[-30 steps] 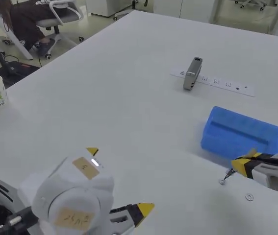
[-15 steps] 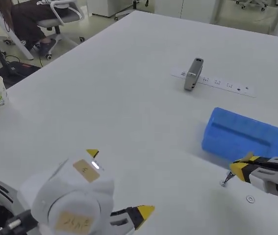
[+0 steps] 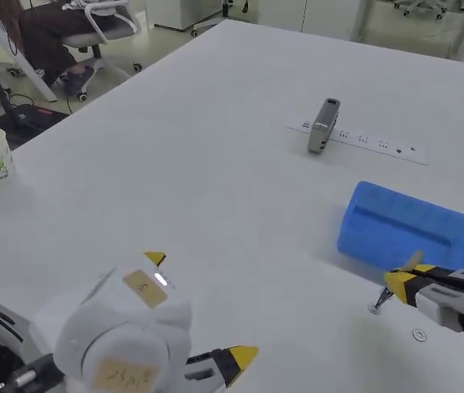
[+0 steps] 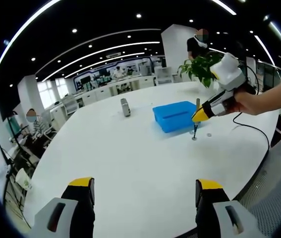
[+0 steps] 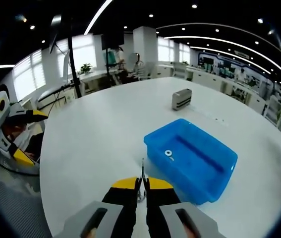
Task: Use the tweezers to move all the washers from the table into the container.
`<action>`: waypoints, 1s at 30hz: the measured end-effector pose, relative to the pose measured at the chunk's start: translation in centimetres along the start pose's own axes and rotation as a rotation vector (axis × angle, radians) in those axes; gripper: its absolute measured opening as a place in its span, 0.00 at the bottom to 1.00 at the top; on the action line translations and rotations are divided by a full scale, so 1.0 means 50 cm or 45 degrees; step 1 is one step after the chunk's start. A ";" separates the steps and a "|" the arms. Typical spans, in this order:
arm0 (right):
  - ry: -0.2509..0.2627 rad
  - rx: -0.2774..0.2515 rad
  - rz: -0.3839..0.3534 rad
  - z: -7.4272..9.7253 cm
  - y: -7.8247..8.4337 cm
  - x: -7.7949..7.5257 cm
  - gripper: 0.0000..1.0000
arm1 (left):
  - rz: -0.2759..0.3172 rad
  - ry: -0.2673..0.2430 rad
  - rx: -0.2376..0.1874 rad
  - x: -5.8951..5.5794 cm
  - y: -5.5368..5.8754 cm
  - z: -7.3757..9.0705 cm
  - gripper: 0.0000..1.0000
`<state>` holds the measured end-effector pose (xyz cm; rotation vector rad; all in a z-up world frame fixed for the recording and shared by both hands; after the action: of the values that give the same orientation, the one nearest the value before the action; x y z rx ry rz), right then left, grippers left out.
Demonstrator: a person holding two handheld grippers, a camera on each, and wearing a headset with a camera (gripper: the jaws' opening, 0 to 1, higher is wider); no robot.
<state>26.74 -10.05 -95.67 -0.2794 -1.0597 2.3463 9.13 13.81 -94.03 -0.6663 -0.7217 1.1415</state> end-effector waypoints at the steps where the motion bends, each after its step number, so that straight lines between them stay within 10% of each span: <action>1: 0.001 -0.001 -0.002 0.000 0.000 0.000 0.01 | 0.002 0.000 -0.001 0.000 0.000 0.000 0.85; 30: 0.032 -0.017 0.026 0.043 -0.046 -0.013 0.01 | -0.005 0.005 -0.019 -0.001 -0.003 0.001 0.86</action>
<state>27.35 -10.53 -92.52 -0.3255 -1.0660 2.3481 9.16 13.73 -93.90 -0.6793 -0.7280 1.1321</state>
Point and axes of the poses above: the centre of the closed fingertips' face, and the gripper's own axes: z roughly backward along the fingers, x roughly to its left, y roughly out of its underside, the point moved 10 cm from there along z, roughly backward along the fingers, and after that the axes turned 4 degrees about x, right-handed, at the moved point
